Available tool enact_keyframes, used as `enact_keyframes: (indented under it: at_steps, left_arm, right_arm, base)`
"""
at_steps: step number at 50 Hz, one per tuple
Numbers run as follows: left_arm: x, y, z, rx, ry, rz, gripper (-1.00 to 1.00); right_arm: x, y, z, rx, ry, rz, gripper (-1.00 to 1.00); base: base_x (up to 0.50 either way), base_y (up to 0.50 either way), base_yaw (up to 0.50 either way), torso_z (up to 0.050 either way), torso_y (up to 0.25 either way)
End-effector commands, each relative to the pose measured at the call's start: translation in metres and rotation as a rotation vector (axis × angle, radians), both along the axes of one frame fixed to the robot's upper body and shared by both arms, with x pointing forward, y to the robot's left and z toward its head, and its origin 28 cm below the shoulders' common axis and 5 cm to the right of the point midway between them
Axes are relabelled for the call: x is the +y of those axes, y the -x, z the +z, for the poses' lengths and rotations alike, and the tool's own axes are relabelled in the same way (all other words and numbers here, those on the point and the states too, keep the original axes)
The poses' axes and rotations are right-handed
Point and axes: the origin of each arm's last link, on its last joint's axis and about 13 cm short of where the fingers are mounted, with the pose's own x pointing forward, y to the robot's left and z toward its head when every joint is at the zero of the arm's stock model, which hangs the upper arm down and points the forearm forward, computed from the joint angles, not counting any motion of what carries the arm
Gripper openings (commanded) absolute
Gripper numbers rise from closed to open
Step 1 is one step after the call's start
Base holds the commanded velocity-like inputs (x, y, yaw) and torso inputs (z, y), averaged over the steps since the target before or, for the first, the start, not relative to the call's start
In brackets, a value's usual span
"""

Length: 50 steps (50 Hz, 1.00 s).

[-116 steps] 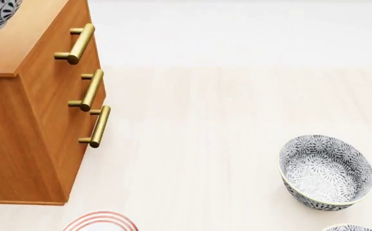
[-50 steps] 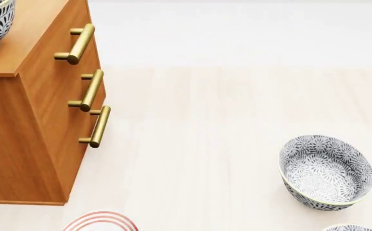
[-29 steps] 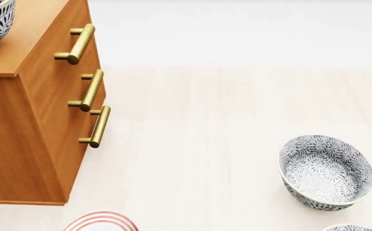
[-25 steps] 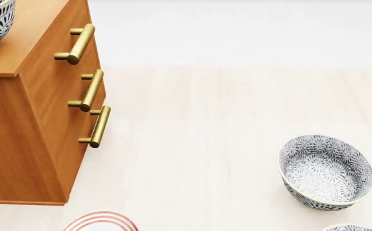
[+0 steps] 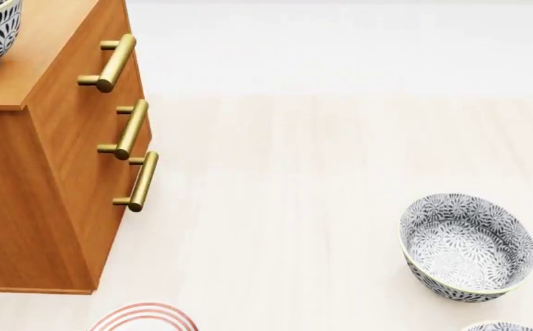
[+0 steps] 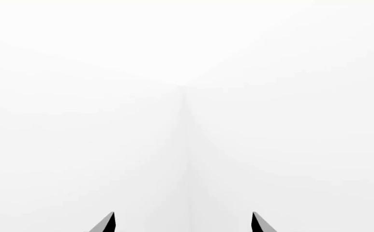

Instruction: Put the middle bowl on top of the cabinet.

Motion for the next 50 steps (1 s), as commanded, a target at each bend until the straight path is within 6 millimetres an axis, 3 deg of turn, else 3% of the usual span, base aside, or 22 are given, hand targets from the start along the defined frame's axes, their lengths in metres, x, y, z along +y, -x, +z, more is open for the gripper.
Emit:
enact_keyframes:
  at_steps: [1, 33, 42, 50]
  left_arm:
    - [-0.013, 0.015, -0.035, -0.117, -0.087, -0.149, 1.00]
    - [-0.034, 0.078, -0.113, -0.205, -0.347, -0.287, 1.00]
    - [-0.037, 0.106, -0.125, -0.243, -0.392, -0.321, 1.00]
    - [-0.036, 0.115, -0.139, -0.255, -0.450, -0.321, 1.00]
  right_arm:
    - [-0.005, 0.001, -0.010, 0.041, 0.021, -0.023, 1.00]
    - [0.003, -0.002, -0.013, 0.081, 0.044, 0.025, 1.00]
    - [0.002, -0.001, -0.012, 0.079, 0.046, 0.025, 1.00]
    - [0.000, -0.001, -0.011, 0.076, 0.047, 0.022, 1.00]
  base:
    - [0.00, 0.00, 0.00, 0.000, 0.000]
    - [0.00, 0.00, 0.00, 0.000, 0.000]
    - [0.00, 0.00, 0.00, 0.000, 0.000]
    - [0.00, 0.00, 0.00, 0.000, 0.000]
